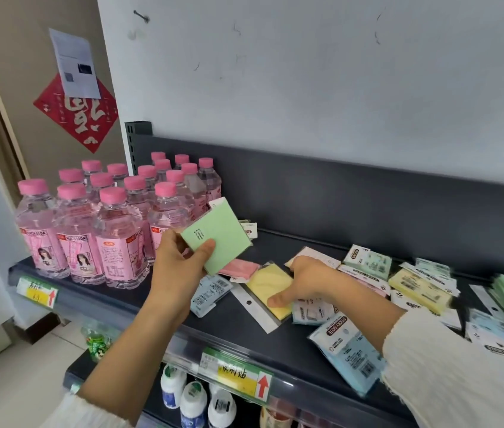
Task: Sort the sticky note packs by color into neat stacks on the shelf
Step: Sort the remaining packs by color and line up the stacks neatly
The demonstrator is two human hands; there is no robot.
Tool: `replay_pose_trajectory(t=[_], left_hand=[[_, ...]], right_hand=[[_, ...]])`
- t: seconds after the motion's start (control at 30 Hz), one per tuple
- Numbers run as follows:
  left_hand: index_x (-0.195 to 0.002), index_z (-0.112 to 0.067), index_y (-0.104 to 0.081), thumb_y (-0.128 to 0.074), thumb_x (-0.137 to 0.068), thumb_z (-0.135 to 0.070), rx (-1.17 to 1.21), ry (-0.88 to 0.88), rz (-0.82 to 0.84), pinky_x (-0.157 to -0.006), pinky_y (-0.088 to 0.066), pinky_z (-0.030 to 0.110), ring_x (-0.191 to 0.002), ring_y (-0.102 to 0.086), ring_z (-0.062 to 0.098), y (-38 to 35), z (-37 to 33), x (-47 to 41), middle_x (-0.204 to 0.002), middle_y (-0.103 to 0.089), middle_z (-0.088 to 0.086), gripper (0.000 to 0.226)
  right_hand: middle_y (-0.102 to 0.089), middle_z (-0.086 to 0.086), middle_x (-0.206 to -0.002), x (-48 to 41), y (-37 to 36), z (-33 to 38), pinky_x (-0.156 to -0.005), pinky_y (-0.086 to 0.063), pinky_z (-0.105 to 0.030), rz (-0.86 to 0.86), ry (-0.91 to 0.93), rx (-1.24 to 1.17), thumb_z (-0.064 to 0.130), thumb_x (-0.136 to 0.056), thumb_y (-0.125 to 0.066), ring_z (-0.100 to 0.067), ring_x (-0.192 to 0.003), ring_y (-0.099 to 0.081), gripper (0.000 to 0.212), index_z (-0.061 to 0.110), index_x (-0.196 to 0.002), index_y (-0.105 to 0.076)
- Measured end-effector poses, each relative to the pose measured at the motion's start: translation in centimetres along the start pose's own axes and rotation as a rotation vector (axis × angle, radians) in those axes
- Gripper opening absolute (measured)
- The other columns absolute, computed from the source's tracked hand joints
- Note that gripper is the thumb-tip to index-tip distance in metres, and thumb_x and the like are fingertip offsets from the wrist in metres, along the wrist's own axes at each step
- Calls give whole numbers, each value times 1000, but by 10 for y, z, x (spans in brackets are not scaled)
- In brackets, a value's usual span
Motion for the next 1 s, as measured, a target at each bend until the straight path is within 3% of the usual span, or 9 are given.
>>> replay_pose_trajectory(t=[0.13, 0.2, 0.3, 0.37, 0.5, 0.63, 0.73, 0.83, 1.0], left_hand=[[-100, -17, -47, -55, -92, -2, -1, 113, 39, -71, -54, 34, -91, -63, 18, -16, 20, 0, -103, -61, 3, 19], [-110, -11, -44, -54, -93, -1, -7, 166, 46, -68, -54, 33, -92, -62, 19, -20, 31, 1, -106, -60, 5, 22], [-118, -6, -44, -54, -92, -1, -24, 168, 38, -67, -54, 35, -93, -63, 21, -25, 37, -1, -110, -61, 9, 28], [-123, -5, -47, -55, -92, -2, -24, 152, 46, -70, -55, 36, -99, -64, 24, -28, 36, -3, -115, -62, 12, 32], [-116, -4, -55, -57, -91, -3, 34, 117, 81, -76, -57, 41, -98, -66, 26, -43, 30, 4, -110, -67, 10, 25], [-103, -10, -56, -59, -91, -12, 59, 85, 46, -68, -55, 26, -89, -65, 16, -55, 27, 11, -102, -67, 5, 13], [-92, -17, -57, -62, -90, -14, 79, 92, 8, -69, -48, 24, -85, -64, 15, -62, 29, 9, -98, -68, 3, 6], [-102, -12, -60, -62, -90, -15, 173, 151, 73, -72, -49, 25, -86, -62, 15, -75, 31, 10, -99, -68, 3, 12], [-99, -16, -59, -60, -91, -12, 322, 216, 236, -72, -47, 21, -87, -63, 10, -94, 23, 16, -95, -69, -2, 10]], right_hand=[[-58, -5, -108, 1, 0, -10, -84, -49, -33, 63, -80, -137, 45, -68, -80, -21, -95, -57, 76, 8, -122, -42], [-60, -6, -103, -5, 0, -11, -79, -50, -31, 41, -84, -178, 39, -75, -76, -21, -92, -60, 61, 7, -117, -47], [-59, -7, -82, -11, 12, -23, -62, -47, -28, -111, -101, -332, 22, -87, -58, -22, -76, -62, 14, 8, -91, -54], [-47, -4, -66, -13, 25, -37, -53, -37, -25, -250, -102, -566, 10, -85, -50, -20, -62, -50, 15, 9, -70, -49], [-61, -5, -85, -2, 58, -65, -70, -46, -34, -529, -39, -922, 13, -88, -56, -21, -76, -56, 7, 12, -88, -63], [-61, -6, -103, 17, 72, -86, -86, -54, -44, -621, -63, -1174, 16, -96, -48, -23, -93, -61, 6, 16, -99, -54], [-57, -5, -107, 38, 71, -92, -67, -60, -36, -618, -75, -1288, 20, -99, -43, -24, -95, -62, 8, 18, -105, -47], [-56, -2, -105, 67, 68, -95, -47, -54, -23, -660, -43, -1291, 21, -100, -42, -19, -88, -62, 12, 17, -110, -46], [-58, 1, -102, 115, 58, -99, -48, -54, -21, -835, -72, -1220, 20, -100, -41, -13, -83, -62, 8, 21, -96, -48]])
Point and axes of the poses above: each hand's wrist, its own x-axis away from the middle knuckle, its own y-axis out of the back of the hand, z = x × y, the point moved 9 cm from there along -x, towards the middle knuckle
